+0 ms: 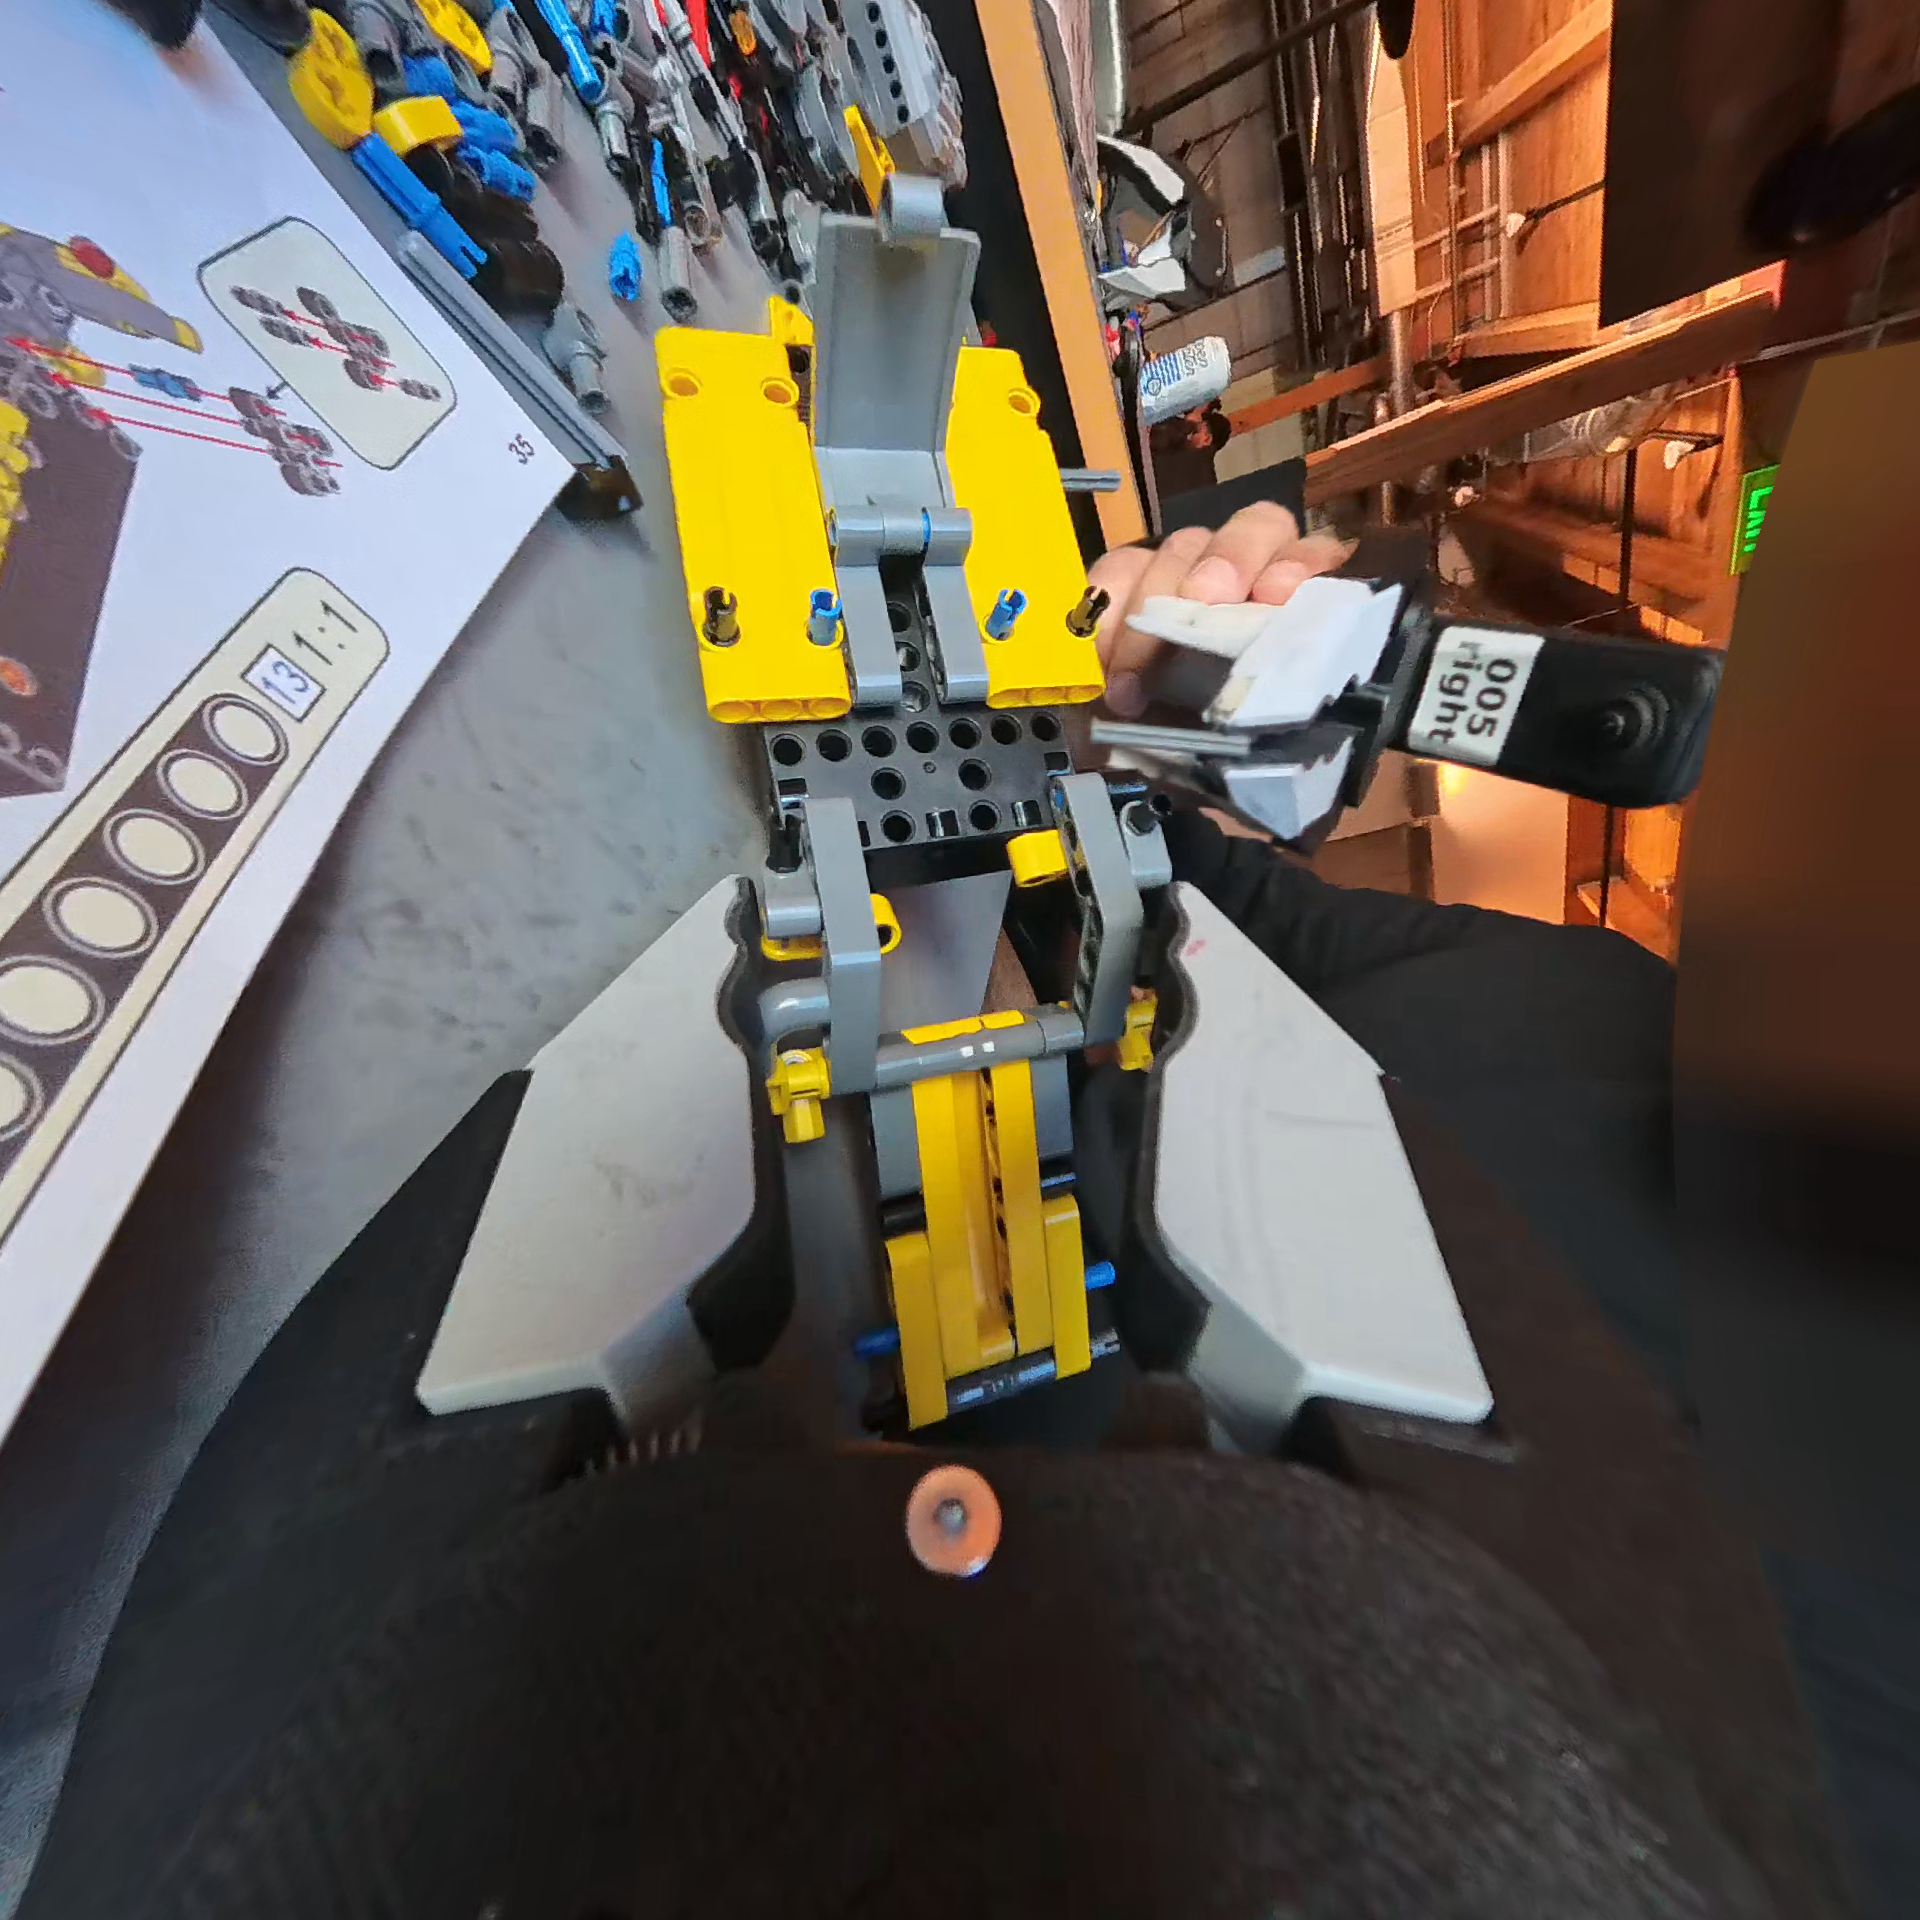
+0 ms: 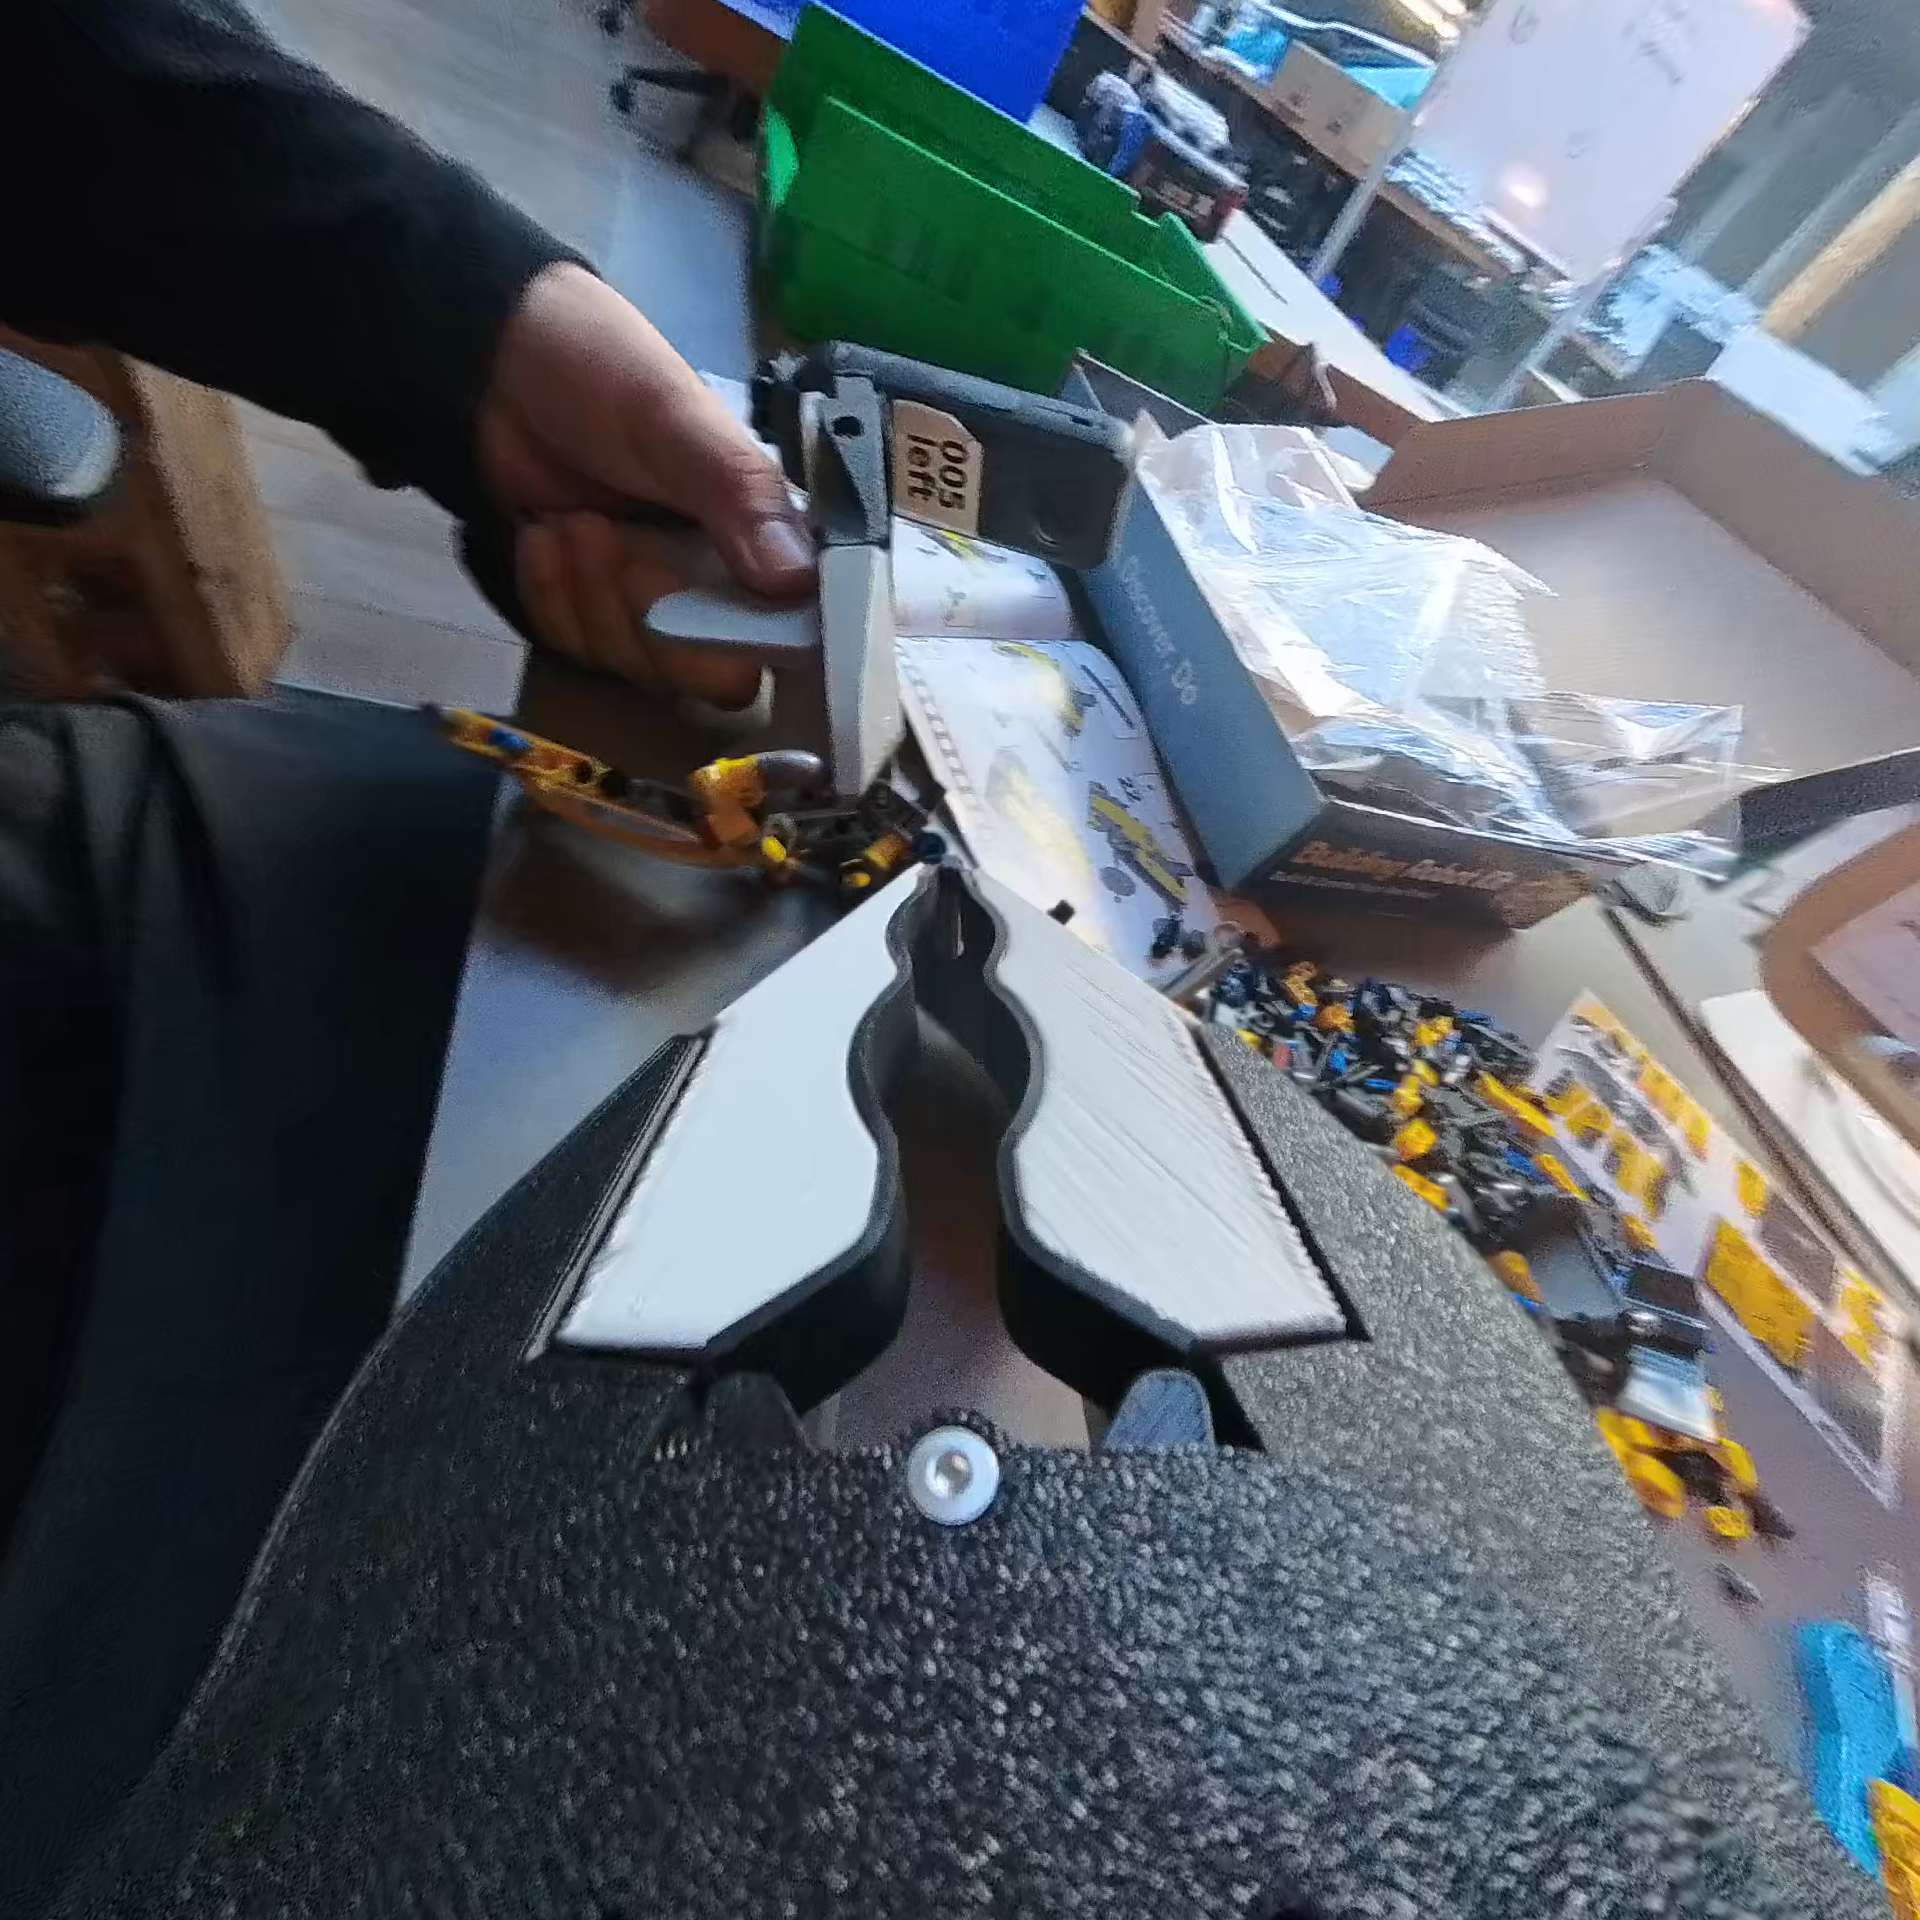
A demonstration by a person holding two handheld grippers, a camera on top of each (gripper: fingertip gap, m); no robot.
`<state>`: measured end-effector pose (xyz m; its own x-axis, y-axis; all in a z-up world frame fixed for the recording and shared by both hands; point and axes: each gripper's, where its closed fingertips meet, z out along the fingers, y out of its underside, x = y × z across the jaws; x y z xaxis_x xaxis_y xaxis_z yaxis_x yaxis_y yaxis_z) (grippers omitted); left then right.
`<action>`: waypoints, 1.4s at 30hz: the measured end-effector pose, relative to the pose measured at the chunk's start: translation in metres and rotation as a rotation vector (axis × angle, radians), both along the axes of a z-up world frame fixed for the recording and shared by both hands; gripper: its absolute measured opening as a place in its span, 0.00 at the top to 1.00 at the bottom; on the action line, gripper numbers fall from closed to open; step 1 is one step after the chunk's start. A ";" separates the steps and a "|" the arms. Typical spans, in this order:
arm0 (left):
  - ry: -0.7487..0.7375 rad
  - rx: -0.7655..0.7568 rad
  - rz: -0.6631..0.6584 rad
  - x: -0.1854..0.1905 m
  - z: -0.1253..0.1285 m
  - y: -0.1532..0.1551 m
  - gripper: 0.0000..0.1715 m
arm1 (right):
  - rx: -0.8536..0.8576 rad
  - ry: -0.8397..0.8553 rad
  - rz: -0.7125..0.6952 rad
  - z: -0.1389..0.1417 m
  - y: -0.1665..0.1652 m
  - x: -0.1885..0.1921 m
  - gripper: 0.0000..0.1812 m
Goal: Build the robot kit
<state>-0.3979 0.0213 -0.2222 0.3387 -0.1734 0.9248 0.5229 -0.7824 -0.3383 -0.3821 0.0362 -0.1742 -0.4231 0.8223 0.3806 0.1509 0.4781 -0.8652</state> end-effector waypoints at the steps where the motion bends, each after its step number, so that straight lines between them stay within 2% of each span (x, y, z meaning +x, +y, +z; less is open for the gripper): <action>1: -0.003 -0.001 -0.002 -0.001 0.000 -0.001 0.57 | -0.037 -0.033 0.039 -0.001 -0.003 0.005 0.98; 3: -0.012 -0.003 -0.002 -0.005 0.000 -0.001 0.57 | -0.091 -0.114 0.102 -0.005 -0.009 0.012 0.98; 5: -0.026 -0.007 -0.002 -0.007 0.001 -0.001 0.57 | -0.038 -0.146 0.116 -0.008 -0.013 0.010 0.98; 7: -0.039 -0.010 -0.002 -0.007 0.001 -0.001 0.57 | 0.142 -0.138 0.090 -0.013 -0.018 0.003 0.98; 11: -0.093 -0.026 0.018 -0.010 0.003 0.000 0.57 | 0.636 -0.060 -0.086 -0.032 -0.011 -0.011 0.98; 15: -0.124 -0.051 0.009 -0.002 0.003 -0.004 0.59 | 0.838 0.089 -0.099 -0.039 -0.020 -0.012 0.98; 22: -0.119 -0.056 0.001 0.000 0.002 -0.005 0.59 | 0.888 0.100 -0.047 -0.034 -0.018 -0.017 1.00; 29: 0.101 0.006 0.065 -0.017 -0.003 -0.005 0.58 | 0.918 0.097 -0.015 -0.042 -0.020 -0.025 1.00; 36: 0.074 0.009 0.063 -0.019 0.000 -0.009 0.56 | 0.913 0.123 -0.014 -0.040 -0.022 -0.032 1.00; 42: 0.316 0.067 0.162 -0.031 0.005 -0.010 0.52 | 0.908 0.132 -0.016 -0.040 -0.022 -0.033 1.00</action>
